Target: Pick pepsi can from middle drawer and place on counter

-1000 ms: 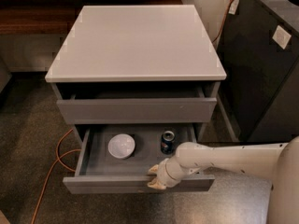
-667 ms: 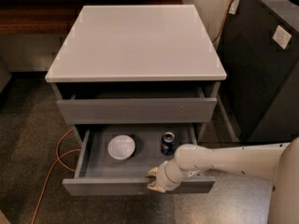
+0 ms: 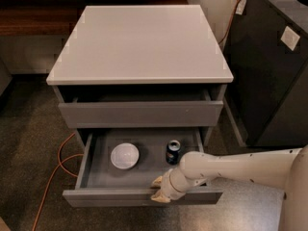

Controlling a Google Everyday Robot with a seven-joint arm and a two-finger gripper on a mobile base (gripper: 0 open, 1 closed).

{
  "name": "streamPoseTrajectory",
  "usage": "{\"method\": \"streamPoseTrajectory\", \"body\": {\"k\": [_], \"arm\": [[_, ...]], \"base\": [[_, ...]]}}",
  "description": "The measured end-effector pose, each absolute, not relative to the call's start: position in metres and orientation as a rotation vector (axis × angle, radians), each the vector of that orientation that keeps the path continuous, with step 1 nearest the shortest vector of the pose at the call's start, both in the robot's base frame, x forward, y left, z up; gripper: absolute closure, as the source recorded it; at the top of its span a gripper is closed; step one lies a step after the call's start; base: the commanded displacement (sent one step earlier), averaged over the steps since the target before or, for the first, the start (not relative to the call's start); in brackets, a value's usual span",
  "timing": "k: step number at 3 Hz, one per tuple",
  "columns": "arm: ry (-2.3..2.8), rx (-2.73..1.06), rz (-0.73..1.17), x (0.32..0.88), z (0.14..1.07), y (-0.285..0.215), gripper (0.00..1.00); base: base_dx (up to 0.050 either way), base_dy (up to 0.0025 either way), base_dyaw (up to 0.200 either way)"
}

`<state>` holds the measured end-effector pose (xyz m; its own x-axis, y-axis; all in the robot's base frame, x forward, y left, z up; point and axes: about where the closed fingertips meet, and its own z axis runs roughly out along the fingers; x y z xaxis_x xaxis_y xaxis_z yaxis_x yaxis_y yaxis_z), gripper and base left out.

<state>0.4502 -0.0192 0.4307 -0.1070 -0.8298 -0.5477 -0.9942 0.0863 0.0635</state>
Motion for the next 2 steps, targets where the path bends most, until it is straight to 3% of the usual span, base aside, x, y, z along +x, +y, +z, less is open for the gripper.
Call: {"method": "streamPoseTrajectory", "body": {"k": [2], "arm": [[1.978,-1.801,0.578,0.4555,0.4406,-0.0177,0.39]], "base": [[0.000,0.00000,0.000]]}}
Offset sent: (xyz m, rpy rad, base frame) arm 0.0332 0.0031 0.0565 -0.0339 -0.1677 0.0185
